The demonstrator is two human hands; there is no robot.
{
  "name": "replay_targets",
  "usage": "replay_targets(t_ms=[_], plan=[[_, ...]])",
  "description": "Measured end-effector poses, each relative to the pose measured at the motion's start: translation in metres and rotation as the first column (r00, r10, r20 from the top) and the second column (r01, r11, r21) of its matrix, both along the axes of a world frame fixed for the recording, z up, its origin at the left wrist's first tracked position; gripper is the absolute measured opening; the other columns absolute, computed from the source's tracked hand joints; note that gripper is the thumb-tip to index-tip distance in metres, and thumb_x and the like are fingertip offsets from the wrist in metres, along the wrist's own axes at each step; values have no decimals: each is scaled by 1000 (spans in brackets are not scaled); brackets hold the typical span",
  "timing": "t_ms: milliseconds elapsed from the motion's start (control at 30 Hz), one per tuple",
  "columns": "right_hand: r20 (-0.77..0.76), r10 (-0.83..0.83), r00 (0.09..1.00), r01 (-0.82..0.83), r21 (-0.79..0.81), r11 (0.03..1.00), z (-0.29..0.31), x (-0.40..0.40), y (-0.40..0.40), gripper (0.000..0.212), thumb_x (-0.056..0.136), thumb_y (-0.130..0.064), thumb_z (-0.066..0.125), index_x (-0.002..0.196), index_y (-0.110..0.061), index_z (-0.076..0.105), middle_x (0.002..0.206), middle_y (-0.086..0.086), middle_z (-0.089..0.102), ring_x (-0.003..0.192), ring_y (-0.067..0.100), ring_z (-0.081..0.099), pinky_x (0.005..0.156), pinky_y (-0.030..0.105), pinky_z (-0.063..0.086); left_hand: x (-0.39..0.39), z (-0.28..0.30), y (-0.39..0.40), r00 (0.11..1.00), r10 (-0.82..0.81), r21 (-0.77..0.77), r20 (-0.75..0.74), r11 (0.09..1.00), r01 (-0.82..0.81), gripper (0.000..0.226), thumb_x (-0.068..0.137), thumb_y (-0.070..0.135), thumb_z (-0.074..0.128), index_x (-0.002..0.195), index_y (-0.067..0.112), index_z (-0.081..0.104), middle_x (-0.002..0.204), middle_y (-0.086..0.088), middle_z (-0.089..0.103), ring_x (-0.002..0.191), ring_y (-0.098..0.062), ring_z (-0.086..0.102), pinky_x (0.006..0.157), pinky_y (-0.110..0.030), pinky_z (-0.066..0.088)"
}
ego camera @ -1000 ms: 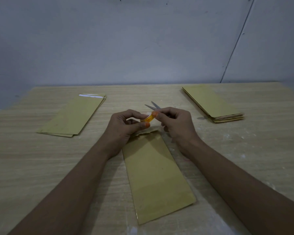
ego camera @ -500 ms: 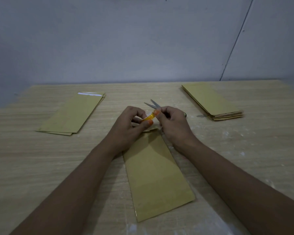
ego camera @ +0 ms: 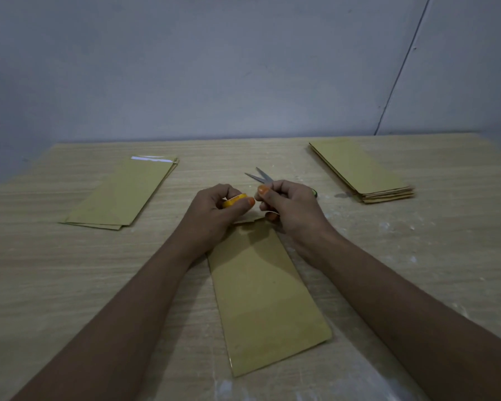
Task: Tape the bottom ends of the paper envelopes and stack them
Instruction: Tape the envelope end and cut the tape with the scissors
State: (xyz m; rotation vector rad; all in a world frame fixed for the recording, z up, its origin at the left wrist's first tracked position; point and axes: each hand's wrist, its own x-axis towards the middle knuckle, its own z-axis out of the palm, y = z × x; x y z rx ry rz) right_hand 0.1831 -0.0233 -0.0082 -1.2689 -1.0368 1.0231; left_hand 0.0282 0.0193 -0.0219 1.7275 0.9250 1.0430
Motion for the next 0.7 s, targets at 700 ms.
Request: replay_targets(t_ms=[700], plan=[[125, -25, 992, 28, -27, 999, 5, 21, 5, 22, 80, -3, 76, 98, -15, 70, 61, -11, 62, 57, 6, 54, 49, 21, 41, 2, 0, -2, 984, 177, 5, -13, 984, -177, 32, 87, 31, 75, 76, 1, 69, 58, -3, 58, 54, -11, 50, 55, -25, 42]])
